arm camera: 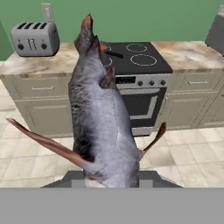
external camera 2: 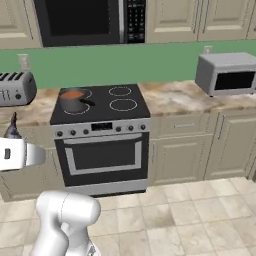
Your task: Retrieve the fish from the fridge and place it on the saucepan with marinade on the stove.
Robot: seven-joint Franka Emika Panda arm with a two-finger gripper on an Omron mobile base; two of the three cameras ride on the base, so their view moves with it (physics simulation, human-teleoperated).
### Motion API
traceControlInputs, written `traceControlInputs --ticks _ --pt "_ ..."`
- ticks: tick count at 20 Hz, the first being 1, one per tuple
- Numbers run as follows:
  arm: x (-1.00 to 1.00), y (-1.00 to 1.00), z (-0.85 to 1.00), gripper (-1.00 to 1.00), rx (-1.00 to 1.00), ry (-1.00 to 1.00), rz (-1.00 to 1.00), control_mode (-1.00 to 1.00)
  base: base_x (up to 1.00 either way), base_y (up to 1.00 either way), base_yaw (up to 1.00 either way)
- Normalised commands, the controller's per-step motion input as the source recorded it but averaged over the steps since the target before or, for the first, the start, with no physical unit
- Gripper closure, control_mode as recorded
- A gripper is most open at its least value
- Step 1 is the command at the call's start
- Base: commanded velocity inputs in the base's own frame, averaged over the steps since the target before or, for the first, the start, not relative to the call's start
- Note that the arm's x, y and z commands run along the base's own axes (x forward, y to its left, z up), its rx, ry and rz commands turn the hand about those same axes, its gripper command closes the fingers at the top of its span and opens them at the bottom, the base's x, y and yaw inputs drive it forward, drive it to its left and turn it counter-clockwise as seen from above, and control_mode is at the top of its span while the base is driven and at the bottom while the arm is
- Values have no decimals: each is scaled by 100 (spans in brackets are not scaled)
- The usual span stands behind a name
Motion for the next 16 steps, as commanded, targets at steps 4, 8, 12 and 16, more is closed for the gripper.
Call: traceControlInputs --ticks 4,8,12,16 --pt "0 0 0 100 0 0 0 100 0 26 35" --pt "0 0 0 100 0 0 0 100 1 17 32" --pt "0 0 0 100 0 0 0 100 6 16 30" --pt "0 0 0 100 0 0 0 100 11 13 27"
